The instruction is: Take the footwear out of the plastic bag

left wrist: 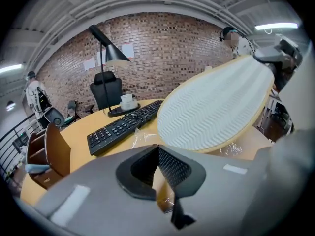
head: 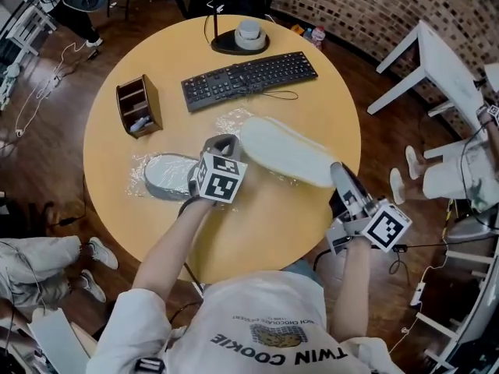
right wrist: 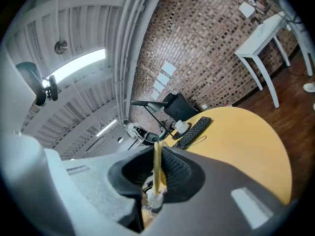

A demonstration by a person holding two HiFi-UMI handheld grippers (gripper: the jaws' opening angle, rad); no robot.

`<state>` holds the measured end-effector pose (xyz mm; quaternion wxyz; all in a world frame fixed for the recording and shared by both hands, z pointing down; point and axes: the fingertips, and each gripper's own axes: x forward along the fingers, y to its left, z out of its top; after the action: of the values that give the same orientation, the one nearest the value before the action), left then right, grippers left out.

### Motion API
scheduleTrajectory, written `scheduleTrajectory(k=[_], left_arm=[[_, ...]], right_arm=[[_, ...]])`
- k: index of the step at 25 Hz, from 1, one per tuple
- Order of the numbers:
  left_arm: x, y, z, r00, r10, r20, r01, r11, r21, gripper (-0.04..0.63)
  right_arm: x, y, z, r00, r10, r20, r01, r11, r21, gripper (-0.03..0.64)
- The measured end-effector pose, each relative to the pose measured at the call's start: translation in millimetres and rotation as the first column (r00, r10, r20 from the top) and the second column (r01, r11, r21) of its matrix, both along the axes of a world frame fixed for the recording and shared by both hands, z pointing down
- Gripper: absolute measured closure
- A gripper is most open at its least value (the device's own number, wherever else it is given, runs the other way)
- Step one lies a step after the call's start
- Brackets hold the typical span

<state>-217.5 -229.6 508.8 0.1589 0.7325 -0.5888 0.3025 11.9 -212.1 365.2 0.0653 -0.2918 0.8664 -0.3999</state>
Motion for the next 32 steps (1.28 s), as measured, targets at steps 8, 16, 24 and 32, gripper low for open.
scheduleTrajectory(k=[8, 16, 24, 32], left_arm=[[-30, 12, -14, 0.993, -0.106, -0.054, 0.108, 0.994, 0.029, 0.592], [-35, 22, -20, 0.984, -0.160, -0.078, 0.163, 0.986, 0.038, 0.592], [-23, 29, -17, 0.983, -0.162, -0.085, 0.165, 0.986, 0.027, 0.592], [-4, 35, -19, 0.986, -0.134, -0.102, 0.139, 0.990, 0.035, 0.592]], right_arm=[[-48, -33, 44, 0.995, -0.022, 0.101, 0.028, 0.998, -0.059, 0.569], [-47, -51, 94, 0.971, 0.055, 0.233, 0.002, 0.972, -0.236, 0.569], [-41, -45, 136, 0.996, 0.055, 0.069, -0.036, 0.966, -0.255, 0.568], [-35, -39, 175, 0.951, 0.010, -0.308, -0.062, 0.985, -0.160, 0.554]])
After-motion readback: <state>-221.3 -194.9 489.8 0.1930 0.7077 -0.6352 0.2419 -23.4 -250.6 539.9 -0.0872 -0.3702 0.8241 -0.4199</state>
